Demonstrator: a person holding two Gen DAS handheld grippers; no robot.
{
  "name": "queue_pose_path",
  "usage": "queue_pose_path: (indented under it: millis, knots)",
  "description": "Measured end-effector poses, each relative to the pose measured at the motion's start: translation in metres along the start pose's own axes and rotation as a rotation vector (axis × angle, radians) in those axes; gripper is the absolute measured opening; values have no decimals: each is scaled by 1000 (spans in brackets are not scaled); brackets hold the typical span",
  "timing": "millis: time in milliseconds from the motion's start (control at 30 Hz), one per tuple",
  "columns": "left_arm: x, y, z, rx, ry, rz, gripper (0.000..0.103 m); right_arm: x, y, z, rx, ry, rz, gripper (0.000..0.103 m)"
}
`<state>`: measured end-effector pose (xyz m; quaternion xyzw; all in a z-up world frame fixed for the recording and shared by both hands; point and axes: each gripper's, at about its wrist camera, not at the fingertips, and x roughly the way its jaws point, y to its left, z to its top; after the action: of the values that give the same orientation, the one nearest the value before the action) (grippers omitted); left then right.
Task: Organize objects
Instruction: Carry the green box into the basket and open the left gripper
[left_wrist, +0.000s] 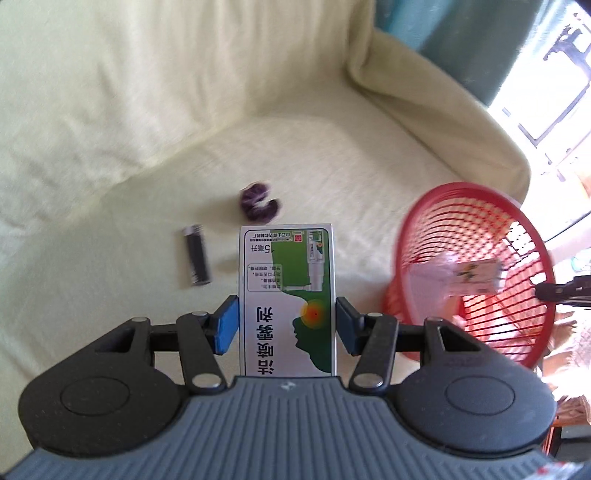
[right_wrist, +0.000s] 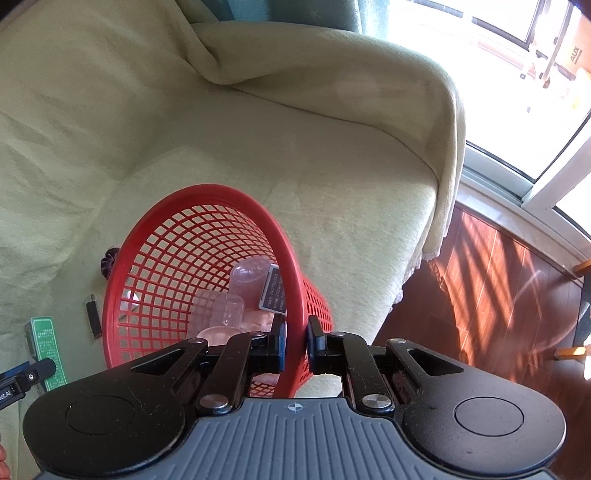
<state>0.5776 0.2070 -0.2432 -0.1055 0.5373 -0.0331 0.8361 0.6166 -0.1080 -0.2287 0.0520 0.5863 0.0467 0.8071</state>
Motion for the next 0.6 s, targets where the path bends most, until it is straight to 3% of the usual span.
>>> queue_pose_path:
  millis: [133, 600]
  knots:
    - [-6, -25, 9, 19, -23, -59, 50, 0, 1, -1, -4, -1, 6, 8]
    - [15, -86, 18, 70, 22, -169, 50, -1, 0, -2, -2, -7, 21, 8]
